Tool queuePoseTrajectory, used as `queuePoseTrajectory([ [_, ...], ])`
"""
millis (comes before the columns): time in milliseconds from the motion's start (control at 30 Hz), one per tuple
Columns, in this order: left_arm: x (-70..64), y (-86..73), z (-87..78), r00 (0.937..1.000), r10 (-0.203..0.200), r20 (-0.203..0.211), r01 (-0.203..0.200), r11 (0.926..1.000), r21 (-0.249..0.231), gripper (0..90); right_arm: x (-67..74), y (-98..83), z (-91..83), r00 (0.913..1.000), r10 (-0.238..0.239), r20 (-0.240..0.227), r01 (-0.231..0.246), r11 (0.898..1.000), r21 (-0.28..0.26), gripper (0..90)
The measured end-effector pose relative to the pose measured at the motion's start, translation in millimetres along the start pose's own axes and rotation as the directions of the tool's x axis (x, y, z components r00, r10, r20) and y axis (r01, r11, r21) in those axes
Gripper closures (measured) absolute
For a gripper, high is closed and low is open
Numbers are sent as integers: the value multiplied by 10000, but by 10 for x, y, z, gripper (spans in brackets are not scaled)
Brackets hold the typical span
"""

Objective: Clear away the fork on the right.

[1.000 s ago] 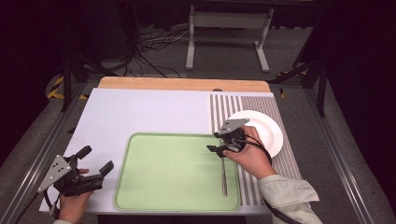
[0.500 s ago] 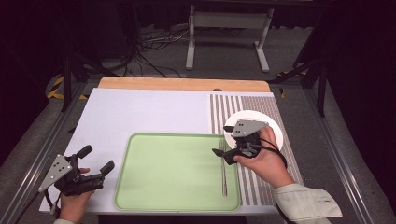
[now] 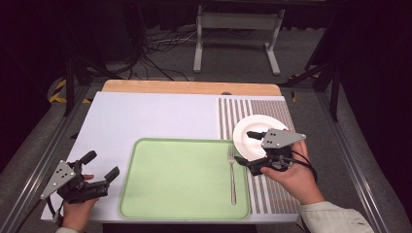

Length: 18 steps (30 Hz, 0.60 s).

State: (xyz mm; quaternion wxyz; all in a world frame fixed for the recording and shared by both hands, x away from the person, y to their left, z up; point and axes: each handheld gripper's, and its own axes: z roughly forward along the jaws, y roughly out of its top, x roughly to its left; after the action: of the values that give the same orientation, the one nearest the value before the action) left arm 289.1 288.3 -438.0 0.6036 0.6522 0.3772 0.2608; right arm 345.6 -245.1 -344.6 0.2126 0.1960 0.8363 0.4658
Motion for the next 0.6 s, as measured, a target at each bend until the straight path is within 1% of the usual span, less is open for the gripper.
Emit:
queuePoseTrajectory([
  [67, 3, -2, 1, 10000, -22, 3, 22, 10000, 8, 3, -4, -18, -32, 10000, 72, 44, -72, 10000, -57, 146],
  [167, 2, -3, 0, 10000, -22, -1, 22, 10000, 5, 3, -22, -86, -123, 9997, 157, 206, -150, 9993, -345, 146],
  [200, 1, -2, -1, 10000, -20, -2, 20, 10000, 3, 3, -34, -143, -184, 9992, 267, 300, -251, 9982, -546, 146],
  [233, 1, -1, -2, 10000, -16, 3, 16, 10000, 9, 3, -34, -143, -184, 9992, 267, 300, -251, 9982, -546, 146],
  [300, 2, -3, -1, 10000, -38, -3, 38, 10000, -4, 4, -43, -209, -236, 9987, 380, 342, -354, 9966, -745, 146],
  [433, 0, -6, 4, 10000, -73, -9, 73, 10000, -1, 3, -55, -347, -319, 9979, 516, 397, -471, 9931, -1078, 143],
  [467, -3, -6, 5, 10000, -73, -10, 73, 10000, -2, 3, -59, -418, -351, 9974, 581, 433, -522, 9906, -1268, 142],
  [500, -3, -6, 5, 10000, -73, -10, 73, 10000, -2, 4, -59, -418, -351, 9974, 581, 433, -522, 9906, -1268, 142],
  [533, -4, -6, 4, 10000, -71, -16, 71, 10000, 0, 4, -61, -447, -360, 9970, 622, 456, -555, 9894, -1345, 142],
  [567, -4, -7, 4, 10000, -76, -16, 76, 10000, 0, 3, -66, -514, -383, 9964, 692, 492, -614, 9875, -1454, 142],
  [600, -4, -7, 4, 10000, -76, -16, 76, 10000, 0, 4, -66, -514, -383, 9964, 692, 492, -614, 9875, -1454, 142],
])
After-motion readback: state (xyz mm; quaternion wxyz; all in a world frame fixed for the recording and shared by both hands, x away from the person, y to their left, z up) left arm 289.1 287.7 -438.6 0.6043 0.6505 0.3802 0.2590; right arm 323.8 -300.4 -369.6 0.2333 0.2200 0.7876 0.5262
